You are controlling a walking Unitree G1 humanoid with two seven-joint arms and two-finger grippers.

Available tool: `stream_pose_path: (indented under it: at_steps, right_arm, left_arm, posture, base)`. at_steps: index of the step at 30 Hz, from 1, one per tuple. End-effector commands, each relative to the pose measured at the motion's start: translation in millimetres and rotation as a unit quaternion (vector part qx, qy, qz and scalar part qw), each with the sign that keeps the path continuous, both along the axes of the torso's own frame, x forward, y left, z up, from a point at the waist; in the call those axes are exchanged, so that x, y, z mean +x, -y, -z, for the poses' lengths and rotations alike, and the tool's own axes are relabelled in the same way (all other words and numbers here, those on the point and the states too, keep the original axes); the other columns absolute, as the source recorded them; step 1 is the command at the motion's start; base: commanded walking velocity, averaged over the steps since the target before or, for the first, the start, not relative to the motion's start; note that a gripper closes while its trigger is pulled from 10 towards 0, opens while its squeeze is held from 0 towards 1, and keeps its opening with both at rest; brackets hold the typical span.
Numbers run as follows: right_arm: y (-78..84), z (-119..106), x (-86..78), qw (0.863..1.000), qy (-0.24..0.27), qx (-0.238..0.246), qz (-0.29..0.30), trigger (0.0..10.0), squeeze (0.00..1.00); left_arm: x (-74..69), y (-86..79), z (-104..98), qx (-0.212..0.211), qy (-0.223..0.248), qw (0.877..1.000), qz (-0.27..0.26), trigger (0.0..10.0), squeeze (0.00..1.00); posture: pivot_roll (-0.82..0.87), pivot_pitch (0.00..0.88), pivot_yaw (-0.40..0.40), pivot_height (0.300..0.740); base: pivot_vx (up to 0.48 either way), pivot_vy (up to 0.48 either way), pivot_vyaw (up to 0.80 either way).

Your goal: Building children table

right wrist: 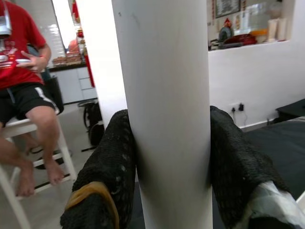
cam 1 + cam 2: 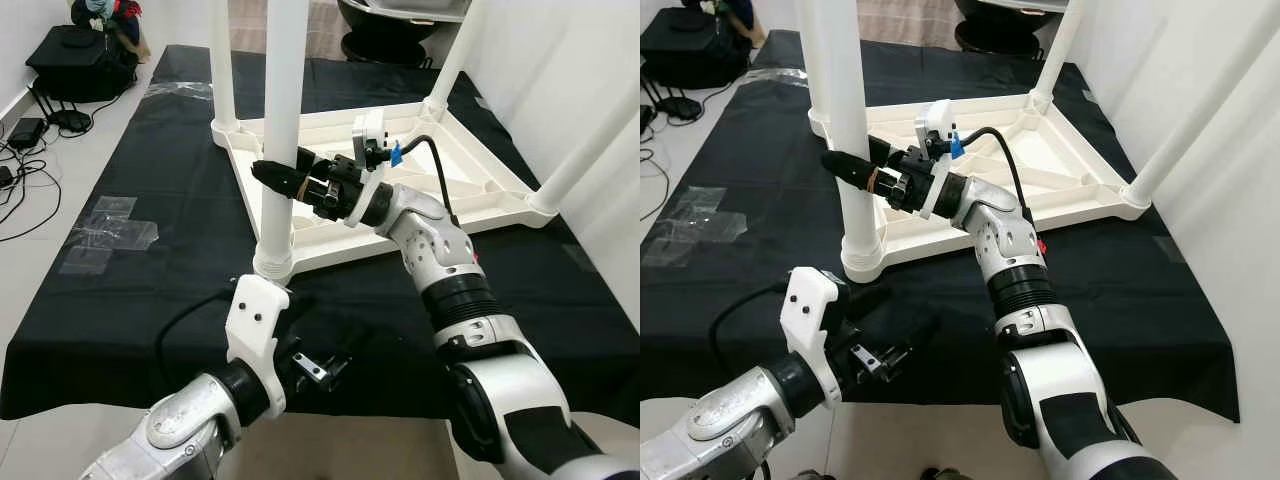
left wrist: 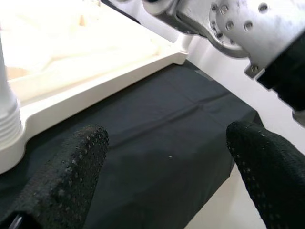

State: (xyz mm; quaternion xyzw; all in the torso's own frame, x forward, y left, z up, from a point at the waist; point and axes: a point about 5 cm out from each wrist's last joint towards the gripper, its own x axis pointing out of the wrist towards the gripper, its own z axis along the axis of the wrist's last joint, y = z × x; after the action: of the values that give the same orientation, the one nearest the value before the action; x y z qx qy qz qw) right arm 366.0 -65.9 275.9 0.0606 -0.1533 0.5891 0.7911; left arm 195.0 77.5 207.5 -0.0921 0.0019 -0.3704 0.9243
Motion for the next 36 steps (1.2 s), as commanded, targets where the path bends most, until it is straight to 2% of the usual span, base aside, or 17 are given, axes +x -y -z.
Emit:
stream_pose_path:
  at_steps: [1,8,16,18,20,22,23,24,26,28,29,31,32,33,34,35,36]
  right_arm:
    - [6.2,-0.8,0.1,0.999,-0.004,0.008,0.035,0.0,0.00]
    - [23.8,4.9,-3.9,0.992,-0.001,0.005,0.129,0.0,0.00]
    - [34.3,12.2,-15.7,0.984,0.027,-0.012,0.175,0.0,0.00]
    - [33.9,12.5,-16.1,0.979,0.025,-0.012,0.200,0.0,0.00]
    - [33.7,15.2,-14.2,0.961,0.031,-0.033,0.272,0.0,0.00]
    - [33.7,15.2,-14.2,0.961,0.031,-0.033,0.272,0.0,0.00]
    - [35.2,17.0,-12.5,0.946,0.027,-0.043,0.319,0.0,0.00]
    - [35.2,17.0,-12.5,0.946,0.027,-0.043,0.319,0.0,0.00]
    - [38.6,20.4,-11.2,0.919,0.001,-0.044,0.393,0.0,0.00]
    - [38.6,20.4,-11.2,0.919,0.001,-0.044,0.393,0.0,0.00]
    - [39.4,22.8,-11.0,0.897,-0.016,-0.040,0.439,0.0,0.00]
    - [39.4,22.8,-11.0,0.897,-0.016,-0.040,0.439,0.0,0.00]
    - [39.4,24.7,-11.4,0.879,-0.028,-0.039,0.475,0.0,0.00]
    - [42.2,26.9,-12.2,0.848,-0.043,-0.037,0.526,0.0,0.00]
    - [42.2,26.9,-12.2,0.848,-0.043,-0.037,0.526,0.0,0.00]
    - [45.7,29.8,-13.3,0.819,-0.063,-0.035,0.569,0.0,0.00]
    - [45.7,29.8,-13.3,0.819,-0.063,-0.035,0.569,0.0,0.00]
  left_arm:
    - [2.3,-2.7,1.0,0.004,0.002,1.000,-0.006,10.0,0.00]
    - [10.7,-13.8,-1.5,0.015,0.013,0.999,-0.032,10.0,0.00]
    - [18.5,-22.5,-4.4,0.024,0.023,0.998,-0.051,10.0,0.00]
    - [19.3,-23.6,-5.2,0.026,0.025,0.998,-0.053,10.0,0.00]
    - [20.2,-24.7,-6.3,0.026,0.027,0.998,-0.055,10.0,0.00]
    - [20.2,-24.7,-6.3,0.026,0.027,0.998,-0.055,10.0,0.00]
    - [20.2,-24.8,-6.9,0.025,0.027,0.998,-0.056,10.0,0.00]
    - [20.2,-24.8,-6.9,0.025,0.027,0.998,-0.056,10.0,0.00]
    - [20.5,-24.8,-7.2,0.025,0.029,0.998,-0.056,10.0,0.00]
    - [20.5,-24.8,-7.2,0.025,0.029,0.998,-0.056,10.0,0.00]
    - [20.3,-23.7,-6.7,0.024,0.028,0.998,-0.054,10.0,0.00]
    - [20.3,-23.7,-6.7,0.024,0.028,0.998,-0.054,10.0,0.00]
    - [20.0,-22.6,-6.2,0.024,0.027,0.998,-0.053,10.0,0.00]
    - [19.5,-21.6,-6.0,0.023,0.026,0.998,-0.051,10.0,0.00]
    - [19.5,-21.6,-6.0,0.023,0.026,0.998,-0.051,10.0,0.00]
    - [19.2,-21.0,-5.7,0.022,0.025,0.998,-0.051,10.0,0.00]
    - [19.2,-21.0,-5.7,0.022,0.025,0.998,-0.051,10.0,0.00]
  posture:
    - [0.07,0.181,-0.127,0.740]
    - [0.06,0.185,-0.120,0.740]
    - [0.05,0.190,-0.112,0.740]
    - [0.05,0.192,-0.110,0.740]
    - [0.05,0.193,-0.112,0.740]
    - [0.05,0.193,-0.112,0.740]
    - [0.05,0.195,-0.110,0.740]
    - [0.05,0.195,-0.110,0.740]
    - [0.05,0.197,-0.110,0.740]
    - [0.05,0.197,-0.110,0.740]
    - [0.05,0.198,-0.109,0.740]
    - [0.05,0.198,-0.109,0.740]
    - [0.05,0.199,-0.110,0.740]
    - [0.05,0.198,-0.113,0.740]
    - [0.05,0.198,-0.113,0.740]
    - [0.05,0.198,-0.113,0.740]
    - [0.05,0.198,-0.113,0.740]
  base:
    - [0.000,0.000,0.00]
    - [0.000,0.000,0.00]
    - [0.000,0.000,0.00]
    - [0.000,0.000,0.00]
    - [0.000,0.000,0.00]
    - [0.000,0.000,0.00]
    - [0.000,0.000,0.00]
    - [0.000,0.000,0.00]
    - [0.000,0.000,0.00]
    - [0.000,0.000,0.00]
    - [0.000,0.000,0.00]
    - [0.000,0.000,0.00]
    - [0.000,0.000,0.00]
    - [0.000,0.000,0.00]
    - [0.000,0.000,0.00]
    - [0.000,0.000,0.00]
    - [0.000,0.000,0.00]
